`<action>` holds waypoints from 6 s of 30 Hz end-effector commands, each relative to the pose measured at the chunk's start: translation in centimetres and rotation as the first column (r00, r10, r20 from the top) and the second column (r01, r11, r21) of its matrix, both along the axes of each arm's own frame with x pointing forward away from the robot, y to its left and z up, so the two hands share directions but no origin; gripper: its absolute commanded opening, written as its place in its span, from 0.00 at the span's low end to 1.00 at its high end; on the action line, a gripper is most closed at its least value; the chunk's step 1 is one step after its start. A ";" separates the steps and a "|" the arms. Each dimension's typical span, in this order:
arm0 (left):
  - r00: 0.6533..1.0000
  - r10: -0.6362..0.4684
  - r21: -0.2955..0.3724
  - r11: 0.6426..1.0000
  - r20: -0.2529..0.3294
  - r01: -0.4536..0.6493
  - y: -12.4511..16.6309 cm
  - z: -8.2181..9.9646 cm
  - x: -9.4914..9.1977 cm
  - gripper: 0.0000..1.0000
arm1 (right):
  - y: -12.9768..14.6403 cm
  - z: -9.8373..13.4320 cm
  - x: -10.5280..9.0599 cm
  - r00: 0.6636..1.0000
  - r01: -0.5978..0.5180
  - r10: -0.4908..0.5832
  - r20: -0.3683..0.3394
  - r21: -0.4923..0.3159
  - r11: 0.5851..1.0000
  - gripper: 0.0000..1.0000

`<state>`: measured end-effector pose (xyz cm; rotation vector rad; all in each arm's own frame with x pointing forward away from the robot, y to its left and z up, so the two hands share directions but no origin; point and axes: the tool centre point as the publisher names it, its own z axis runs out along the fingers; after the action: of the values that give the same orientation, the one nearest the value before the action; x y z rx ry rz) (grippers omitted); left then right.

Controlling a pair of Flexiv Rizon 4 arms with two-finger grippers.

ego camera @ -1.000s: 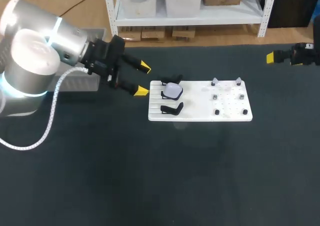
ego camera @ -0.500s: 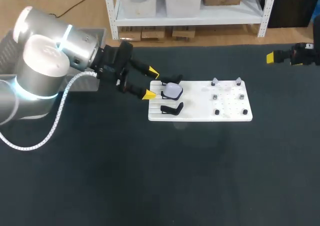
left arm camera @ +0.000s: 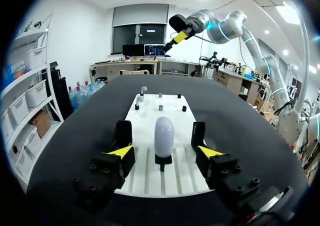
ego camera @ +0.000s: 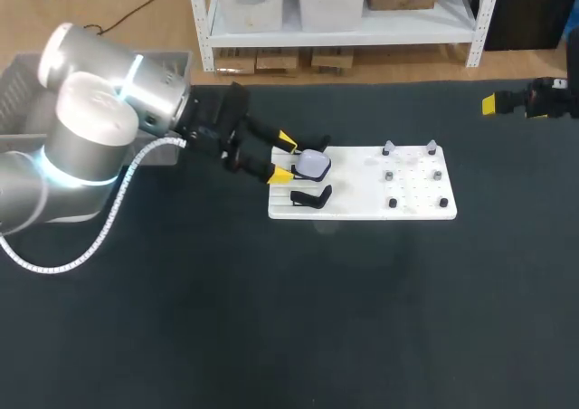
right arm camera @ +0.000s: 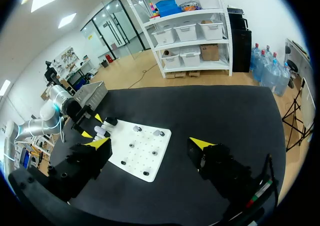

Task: Pick up each earbud case from the left stands, insert the matching earbuds, close the lid, and place the case in the box.

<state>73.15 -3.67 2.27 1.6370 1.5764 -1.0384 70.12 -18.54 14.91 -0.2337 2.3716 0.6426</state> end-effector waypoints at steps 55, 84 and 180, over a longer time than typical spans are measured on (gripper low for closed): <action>0.999 -0.038 -0.052 0.998 0.001 0.038 -2.6 -1.1 0.2 0.49 | 0.0 0.0 0.0 1.000 0.001 -0.001 0.000 -0.001 1.000 1.00; 0.999 -0.050 -0.045 0.998 0.019 0.051 -2.7 -1.0 0.2 0.00 | 0.0 0.0 0.0 1.000 0.001 -0.001 0.000 -0.001 1.000 1.00; 0.998 -0.010 -0.402 0.915 0.065 0.036 -4.3 10.2 -1.4 0.00 | 21.5 3.2 -6.4 0.939 -0.343 0.334 -0.078 -0.182 0.922 1.00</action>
<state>71.78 -7.99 12.51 1.3919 1.2056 -1.2232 62.35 1.80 18.62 -0.7256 2.4459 0.5698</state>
